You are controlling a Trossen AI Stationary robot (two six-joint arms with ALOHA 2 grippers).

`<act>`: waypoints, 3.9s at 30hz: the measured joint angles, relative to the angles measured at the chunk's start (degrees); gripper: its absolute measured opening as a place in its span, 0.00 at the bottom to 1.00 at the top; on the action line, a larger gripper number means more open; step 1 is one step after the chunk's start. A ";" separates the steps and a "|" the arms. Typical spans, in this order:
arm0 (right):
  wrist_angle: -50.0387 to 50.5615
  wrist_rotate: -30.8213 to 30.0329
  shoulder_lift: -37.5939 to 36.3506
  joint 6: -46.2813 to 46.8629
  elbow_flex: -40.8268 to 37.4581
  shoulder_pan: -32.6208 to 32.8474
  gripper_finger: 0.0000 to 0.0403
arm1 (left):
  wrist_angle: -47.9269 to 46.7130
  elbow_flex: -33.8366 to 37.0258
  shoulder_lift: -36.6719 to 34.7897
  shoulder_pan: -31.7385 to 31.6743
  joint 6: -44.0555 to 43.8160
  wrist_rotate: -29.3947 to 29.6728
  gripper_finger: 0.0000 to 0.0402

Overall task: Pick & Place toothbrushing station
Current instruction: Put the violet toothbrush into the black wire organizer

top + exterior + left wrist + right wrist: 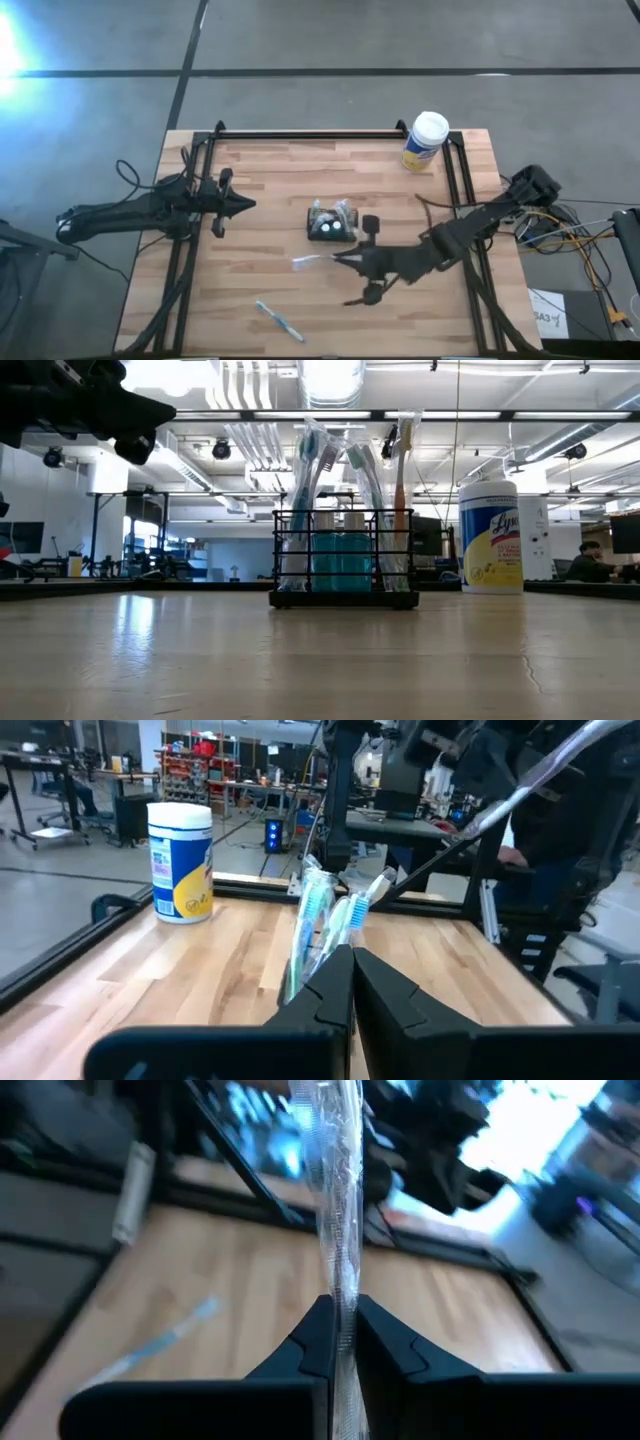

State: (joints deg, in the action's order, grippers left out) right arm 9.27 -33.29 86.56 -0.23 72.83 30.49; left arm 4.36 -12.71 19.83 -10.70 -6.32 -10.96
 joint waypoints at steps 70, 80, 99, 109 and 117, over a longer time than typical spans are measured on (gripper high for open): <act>-54.02 22.55 1.68 -8.75 -23.33 -21.02 0.05 | 28.63 -32.63 49.03 11.70 9.96 -5.00 0.32; -52.79 23.07 1.66 -8.98 -23.33 -20.99 0.09 | 25.88 -32.59 47.72 11.91 10.13 -6.02 0.06; -34.89 23.13 -18.26 -3.94 -29.95 -19.01 0.16 | 1.36 -25.01 19.13 13.33 7.13 -0.15 0.06; -51.97 27.89 -32.79 -0.13 -50.10 -19.09 0.02 | -1.92 -12.12 1.14 13.29 5.48 1.92 0.06; -67.05 26.96 -35.08 0.35 -63.48 -19.14 0.02 | -2.50 -4.89 -4.95 13.27 3.84 1.92 0.06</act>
State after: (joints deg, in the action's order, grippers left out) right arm -57.78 -6.34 51.48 0.12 9.35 11.35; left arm 1.86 -17.60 14.88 2.57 -2.48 -9.04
